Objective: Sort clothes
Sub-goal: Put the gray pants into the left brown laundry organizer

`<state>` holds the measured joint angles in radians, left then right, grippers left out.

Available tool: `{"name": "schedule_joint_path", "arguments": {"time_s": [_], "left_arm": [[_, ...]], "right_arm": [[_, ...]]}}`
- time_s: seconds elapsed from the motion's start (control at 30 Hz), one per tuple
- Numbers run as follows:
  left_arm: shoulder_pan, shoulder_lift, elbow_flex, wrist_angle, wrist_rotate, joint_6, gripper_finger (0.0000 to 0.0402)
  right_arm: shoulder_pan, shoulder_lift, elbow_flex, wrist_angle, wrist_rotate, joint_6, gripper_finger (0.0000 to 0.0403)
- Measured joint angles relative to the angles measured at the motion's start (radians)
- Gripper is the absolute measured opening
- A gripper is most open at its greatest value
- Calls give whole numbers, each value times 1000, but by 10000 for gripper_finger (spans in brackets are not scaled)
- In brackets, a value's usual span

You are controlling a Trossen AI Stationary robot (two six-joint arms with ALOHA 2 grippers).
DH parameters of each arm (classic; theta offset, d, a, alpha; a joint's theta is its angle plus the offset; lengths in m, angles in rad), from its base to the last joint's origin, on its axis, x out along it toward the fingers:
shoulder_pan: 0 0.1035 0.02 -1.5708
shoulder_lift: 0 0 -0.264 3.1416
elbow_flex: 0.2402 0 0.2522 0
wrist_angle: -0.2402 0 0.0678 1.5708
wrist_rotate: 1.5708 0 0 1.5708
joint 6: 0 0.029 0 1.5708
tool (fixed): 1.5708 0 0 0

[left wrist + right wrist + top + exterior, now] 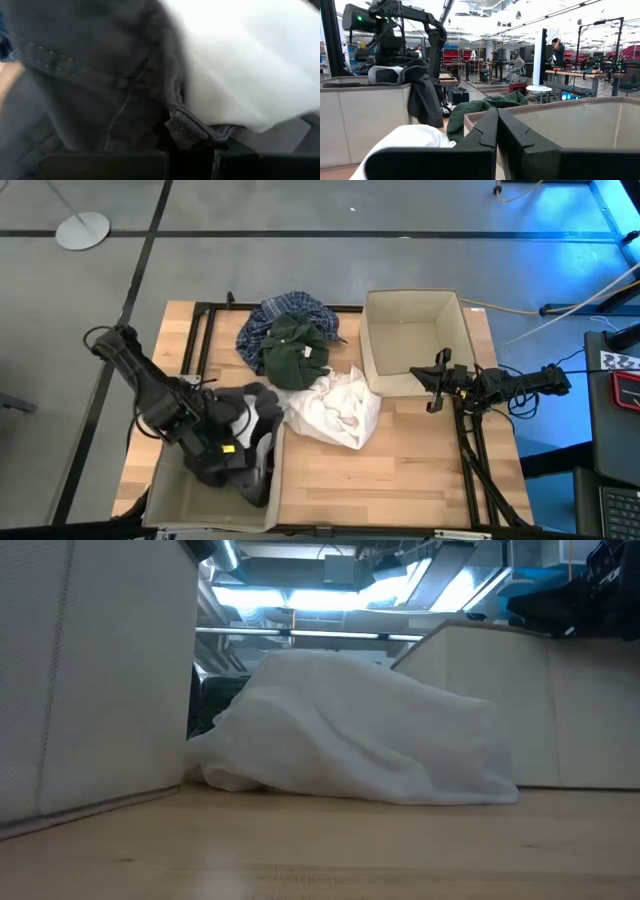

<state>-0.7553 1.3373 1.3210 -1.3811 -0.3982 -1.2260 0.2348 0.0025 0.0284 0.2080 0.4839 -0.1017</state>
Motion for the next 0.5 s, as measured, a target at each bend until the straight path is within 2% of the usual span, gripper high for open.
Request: {"name": "schedule_joint_path", "arguments": {"time_s": [0.3, 0.5], "left_arm": [[5, 0, -177, 186, -3, -4, 29], [13, 0, -216, 193, -9, -40, 45]], "right_arm": [[0, 0, 0, -1, -2, 0, 12], [0, 0, 0, -1, -4, 1, 12]]}}
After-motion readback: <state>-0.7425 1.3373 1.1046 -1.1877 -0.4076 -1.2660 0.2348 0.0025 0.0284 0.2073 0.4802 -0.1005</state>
